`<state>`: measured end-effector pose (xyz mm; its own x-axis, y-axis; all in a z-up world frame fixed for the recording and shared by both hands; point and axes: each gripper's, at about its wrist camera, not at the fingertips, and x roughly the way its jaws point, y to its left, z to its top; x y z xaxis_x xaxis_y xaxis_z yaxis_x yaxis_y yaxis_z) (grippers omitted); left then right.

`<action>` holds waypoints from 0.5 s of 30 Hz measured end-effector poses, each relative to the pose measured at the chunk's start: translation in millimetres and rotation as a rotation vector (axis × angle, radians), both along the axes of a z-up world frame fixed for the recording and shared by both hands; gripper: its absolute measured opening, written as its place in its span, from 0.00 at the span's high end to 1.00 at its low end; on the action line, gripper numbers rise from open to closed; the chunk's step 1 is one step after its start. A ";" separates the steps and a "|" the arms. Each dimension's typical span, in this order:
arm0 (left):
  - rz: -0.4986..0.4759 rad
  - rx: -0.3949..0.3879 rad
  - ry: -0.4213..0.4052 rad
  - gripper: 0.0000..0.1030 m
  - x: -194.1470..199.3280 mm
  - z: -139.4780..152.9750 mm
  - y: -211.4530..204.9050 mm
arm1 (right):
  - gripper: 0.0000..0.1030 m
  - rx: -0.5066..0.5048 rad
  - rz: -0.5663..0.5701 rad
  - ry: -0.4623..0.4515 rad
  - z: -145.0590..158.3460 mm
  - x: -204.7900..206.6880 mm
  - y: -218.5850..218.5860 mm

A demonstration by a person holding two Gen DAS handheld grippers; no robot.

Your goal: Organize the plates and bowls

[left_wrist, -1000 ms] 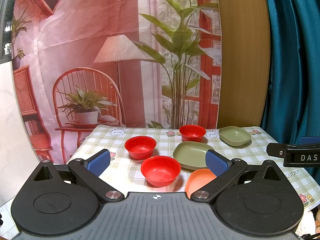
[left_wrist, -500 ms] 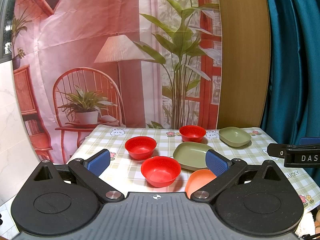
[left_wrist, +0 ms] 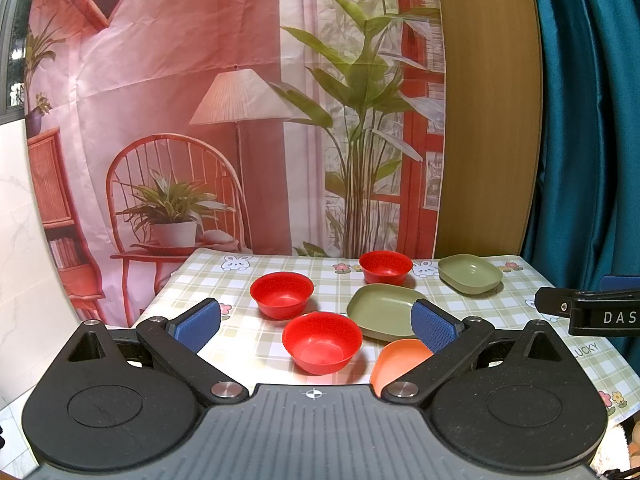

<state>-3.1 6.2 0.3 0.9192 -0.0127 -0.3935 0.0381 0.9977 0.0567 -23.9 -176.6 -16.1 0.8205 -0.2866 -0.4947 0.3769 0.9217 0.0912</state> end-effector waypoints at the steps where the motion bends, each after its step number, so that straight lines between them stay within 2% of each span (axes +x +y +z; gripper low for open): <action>1: 0.000 0.000 0.000 0.01 0.1 0.0 0.1 | 0.00 0.000 0.000 0.000 -0.1 0.0 -0.1; 15: 0.000 -0.002 0.001 0.01 0.2 0.0 0.4 | 0.00 0.000 0.000 0.000 -1.1 -0.2 0.6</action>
